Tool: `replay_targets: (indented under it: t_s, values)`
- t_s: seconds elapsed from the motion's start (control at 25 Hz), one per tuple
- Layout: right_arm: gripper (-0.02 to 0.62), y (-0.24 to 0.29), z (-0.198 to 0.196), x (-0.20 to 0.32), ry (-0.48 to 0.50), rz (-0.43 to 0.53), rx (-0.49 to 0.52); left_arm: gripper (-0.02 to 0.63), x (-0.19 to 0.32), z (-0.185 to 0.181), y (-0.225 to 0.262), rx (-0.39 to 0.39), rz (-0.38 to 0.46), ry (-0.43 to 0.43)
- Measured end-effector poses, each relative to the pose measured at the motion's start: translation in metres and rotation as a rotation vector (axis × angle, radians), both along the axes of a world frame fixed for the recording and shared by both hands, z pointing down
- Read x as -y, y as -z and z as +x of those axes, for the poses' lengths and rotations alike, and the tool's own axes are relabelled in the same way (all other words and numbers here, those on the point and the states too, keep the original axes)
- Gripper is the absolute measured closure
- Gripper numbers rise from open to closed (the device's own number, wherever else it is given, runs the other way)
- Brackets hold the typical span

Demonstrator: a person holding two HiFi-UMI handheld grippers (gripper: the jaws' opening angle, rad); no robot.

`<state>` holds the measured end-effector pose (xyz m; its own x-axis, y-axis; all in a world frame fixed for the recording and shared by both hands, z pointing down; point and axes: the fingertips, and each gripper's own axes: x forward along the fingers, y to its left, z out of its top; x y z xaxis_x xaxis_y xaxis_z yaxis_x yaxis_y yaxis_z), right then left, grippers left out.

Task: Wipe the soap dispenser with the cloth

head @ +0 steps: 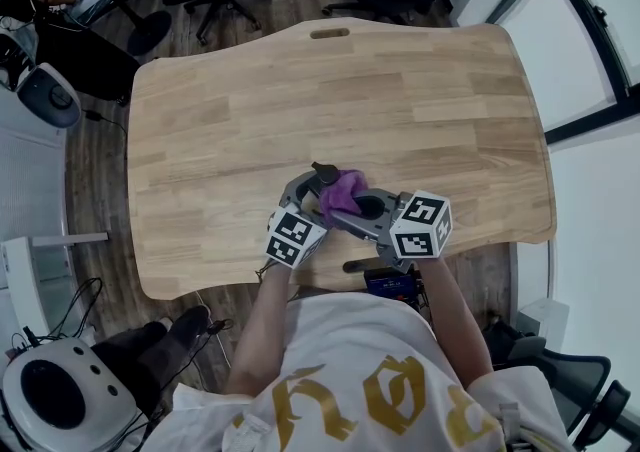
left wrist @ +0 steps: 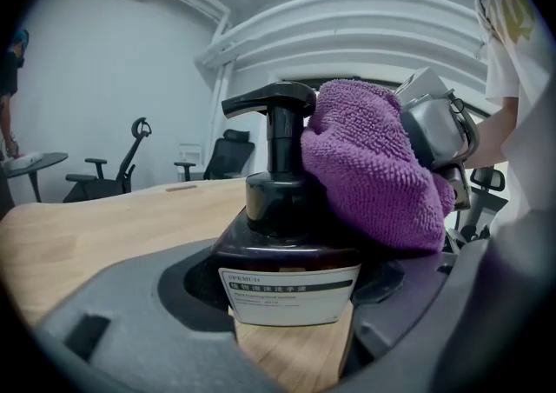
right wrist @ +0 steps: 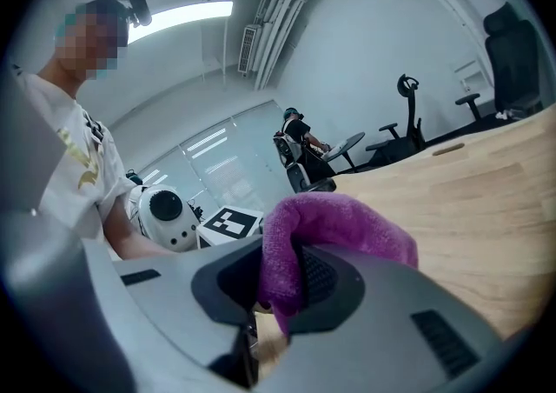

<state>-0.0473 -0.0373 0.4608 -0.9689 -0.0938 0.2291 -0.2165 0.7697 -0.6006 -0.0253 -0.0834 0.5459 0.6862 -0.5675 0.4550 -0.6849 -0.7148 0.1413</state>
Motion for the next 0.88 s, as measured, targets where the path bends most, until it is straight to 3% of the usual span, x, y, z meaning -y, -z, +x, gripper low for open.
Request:
replay_targets:
  t_s: [0.88]
  values:
    - [0.543, 0.004, -0.003, -0.005, 0.028, 0.016, 0.025, 0.258, 0.002, 0.016, 0.006, 0.015, 0.007, -0.037]
